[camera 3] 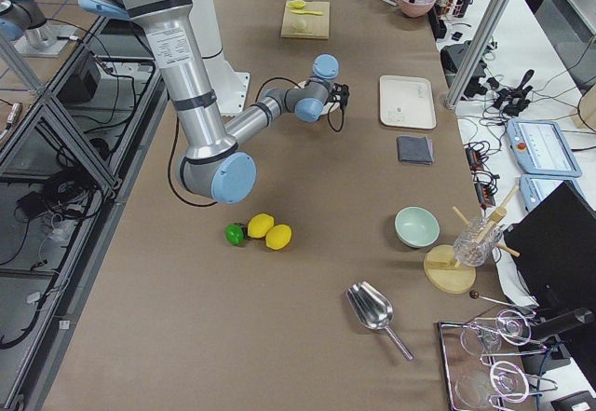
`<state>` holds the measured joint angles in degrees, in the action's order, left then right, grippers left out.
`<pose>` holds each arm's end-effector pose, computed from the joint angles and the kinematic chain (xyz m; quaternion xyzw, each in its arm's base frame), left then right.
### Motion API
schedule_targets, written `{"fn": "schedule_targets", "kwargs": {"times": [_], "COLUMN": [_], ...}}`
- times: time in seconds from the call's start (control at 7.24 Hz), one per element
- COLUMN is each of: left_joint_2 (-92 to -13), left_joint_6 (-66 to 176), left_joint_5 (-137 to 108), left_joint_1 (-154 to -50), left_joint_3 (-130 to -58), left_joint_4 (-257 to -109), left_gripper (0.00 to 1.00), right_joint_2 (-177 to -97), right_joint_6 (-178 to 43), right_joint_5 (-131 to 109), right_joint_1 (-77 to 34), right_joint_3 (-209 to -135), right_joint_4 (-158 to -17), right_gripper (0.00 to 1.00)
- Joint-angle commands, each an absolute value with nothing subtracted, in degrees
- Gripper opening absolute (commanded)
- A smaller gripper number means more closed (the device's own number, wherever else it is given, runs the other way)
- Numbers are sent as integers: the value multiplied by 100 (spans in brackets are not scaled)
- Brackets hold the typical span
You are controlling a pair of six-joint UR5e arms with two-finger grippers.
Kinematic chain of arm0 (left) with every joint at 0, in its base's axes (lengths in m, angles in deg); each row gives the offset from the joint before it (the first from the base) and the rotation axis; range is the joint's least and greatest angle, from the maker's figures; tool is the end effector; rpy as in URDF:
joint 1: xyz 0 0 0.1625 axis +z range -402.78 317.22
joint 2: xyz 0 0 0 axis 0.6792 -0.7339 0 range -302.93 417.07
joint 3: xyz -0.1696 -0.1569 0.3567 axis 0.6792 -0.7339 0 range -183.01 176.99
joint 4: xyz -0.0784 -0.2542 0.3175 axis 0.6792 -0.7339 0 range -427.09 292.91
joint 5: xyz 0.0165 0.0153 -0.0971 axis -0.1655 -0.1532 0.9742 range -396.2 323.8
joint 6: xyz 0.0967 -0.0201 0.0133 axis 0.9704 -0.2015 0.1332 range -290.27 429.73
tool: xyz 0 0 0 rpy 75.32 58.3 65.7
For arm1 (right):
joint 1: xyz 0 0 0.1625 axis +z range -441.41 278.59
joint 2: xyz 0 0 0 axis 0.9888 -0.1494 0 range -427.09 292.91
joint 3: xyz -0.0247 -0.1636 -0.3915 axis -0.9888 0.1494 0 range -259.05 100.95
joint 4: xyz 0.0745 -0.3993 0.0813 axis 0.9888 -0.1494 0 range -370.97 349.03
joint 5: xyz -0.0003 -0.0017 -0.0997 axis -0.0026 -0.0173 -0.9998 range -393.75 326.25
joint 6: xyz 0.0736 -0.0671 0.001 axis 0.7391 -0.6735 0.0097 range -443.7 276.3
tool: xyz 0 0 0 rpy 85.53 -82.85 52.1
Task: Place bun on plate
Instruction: 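Drag the white plate with the right gripper while the left reaches the bun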
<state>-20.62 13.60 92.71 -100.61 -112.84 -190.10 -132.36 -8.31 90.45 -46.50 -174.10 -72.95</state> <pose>0.1661 -0.3968 0.5206 0.0167 0.4516 -0.0707 0.8893 -0.4815 -0.4302 0.3133 -0.0404 -0.5272 0.0077 0.8487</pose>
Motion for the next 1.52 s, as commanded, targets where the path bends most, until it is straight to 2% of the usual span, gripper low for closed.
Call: {"fn": "schedule_targets", "kwargs": {"times": [0.0,0.28,0.55,0.69,0.83,0.97,1.24,1.38], "left_joint_2": [-1932,-1931,-1922,-1922,-1922,-1922,-1966,-2036], "left_joint_6": [718,364,363,363,363,363,354,354], "left_joint_5": [8714,8159,7983,7938,7912,7903,7911,7903], "left_joint_1": [-9126,-8351,-8051,-7945,-7900,-7804,-7777,-7759], "left_joint_3": [-11270,-11235,-11235,-11200,-11200,-11174,-11174,-11086], "left_joint_4": [-19539,-19769,-19796,-19796,-19796,-19796,-19787,-19787], "left_gripper": [95,95,95,95,95,89,44,39], "right_joint_2": [-12898,-12826,-12835,-12835,-12835,-12843,-12878,-12879], "right_joint_6": [-479,-478,-513,-487,-452,-365,-320,-294], "right_joint_5": [8570,8552,8525,8490,8168,8000,8007,7998], "right_joint_1": [-5090,-5126,-5170,-5222,-5310,-5380,-5364,-5355], "right_joint_3": [-17162,-17037,-17020,-17020,-17055,-17090,-17326,-17406], "right_joint_4": [-7293,-7284,-7284,-7276,-7275,-7275,-7275,-7275], "right_gripper": [0,0,0,55,100,100,100,100]}}
